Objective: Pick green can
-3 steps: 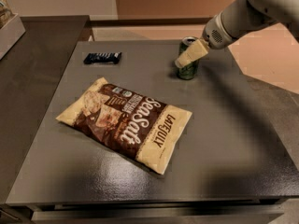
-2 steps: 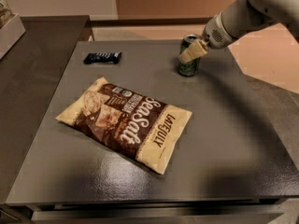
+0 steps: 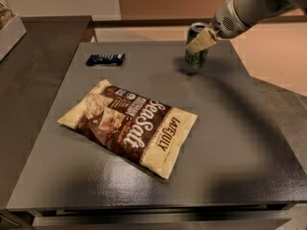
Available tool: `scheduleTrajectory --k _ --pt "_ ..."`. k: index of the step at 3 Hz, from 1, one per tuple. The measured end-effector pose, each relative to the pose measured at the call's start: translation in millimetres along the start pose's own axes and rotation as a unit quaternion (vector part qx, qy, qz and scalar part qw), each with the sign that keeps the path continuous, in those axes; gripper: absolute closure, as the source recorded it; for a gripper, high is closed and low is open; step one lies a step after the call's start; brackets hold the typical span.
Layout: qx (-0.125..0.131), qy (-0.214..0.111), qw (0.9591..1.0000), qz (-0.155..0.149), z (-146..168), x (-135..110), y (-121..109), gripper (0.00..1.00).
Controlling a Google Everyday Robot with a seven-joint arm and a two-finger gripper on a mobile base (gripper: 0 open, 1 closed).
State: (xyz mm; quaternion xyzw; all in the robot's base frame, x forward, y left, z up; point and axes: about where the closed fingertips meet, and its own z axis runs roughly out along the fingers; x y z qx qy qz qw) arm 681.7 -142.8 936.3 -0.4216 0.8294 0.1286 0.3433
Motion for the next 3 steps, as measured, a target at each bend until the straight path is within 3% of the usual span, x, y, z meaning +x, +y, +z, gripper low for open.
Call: scheduleTrajectory --k 1,2,3 --pt "0.002 0.002 0.9999 -0.016 -29 -21 3 1.00" --pt "0.005 -0.005 0.9980 -0.063 -79 -60 15 1.00" --pt "0.005 -0.005 0.9980 -0.063 -79 -60 15 1.00"
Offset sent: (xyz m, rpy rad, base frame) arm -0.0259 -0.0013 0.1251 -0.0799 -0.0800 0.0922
